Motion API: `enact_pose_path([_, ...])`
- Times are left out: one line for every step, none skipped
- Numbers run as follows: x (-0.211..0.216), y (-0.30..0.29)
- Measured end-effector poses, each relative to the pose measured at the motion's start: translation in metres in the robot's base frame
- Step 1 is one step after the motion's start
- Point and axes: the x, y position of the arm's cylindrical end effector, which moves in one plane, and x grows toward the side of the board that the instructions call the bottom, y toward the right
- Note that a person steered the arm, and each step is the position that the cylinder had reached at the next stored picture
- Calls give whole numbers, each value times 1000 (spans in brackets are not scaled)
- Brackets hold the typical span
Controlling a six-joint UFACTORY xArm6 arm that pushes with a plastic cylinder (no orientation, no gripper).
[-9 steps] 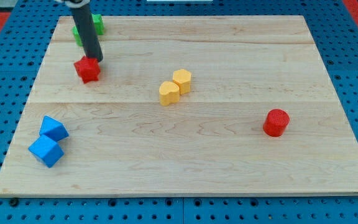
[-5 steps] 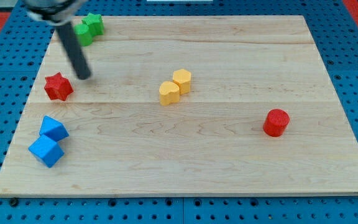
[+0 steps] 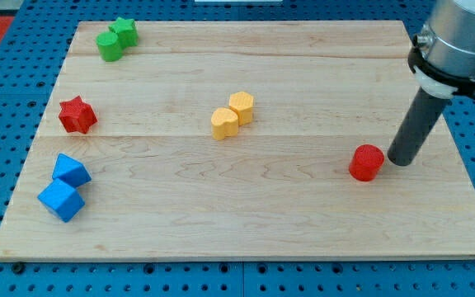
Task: Slide the red circle to the right of the red star
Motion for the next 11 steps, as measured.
enact_pose_path([-4, -64])
enact_pose_path([-1, -167])
enact_pose_path([9, -100])
enact_pose_path([40, -155])
enact_pose_path([17, -243])
enact_pose_path([17, -287])
enact_pose_path([51, -259])
enact_pose_path([53, -314])
enact_pose_path([27, -351])
enact_pose_path([-28, -356])
enact_pose_path([-53, -351])
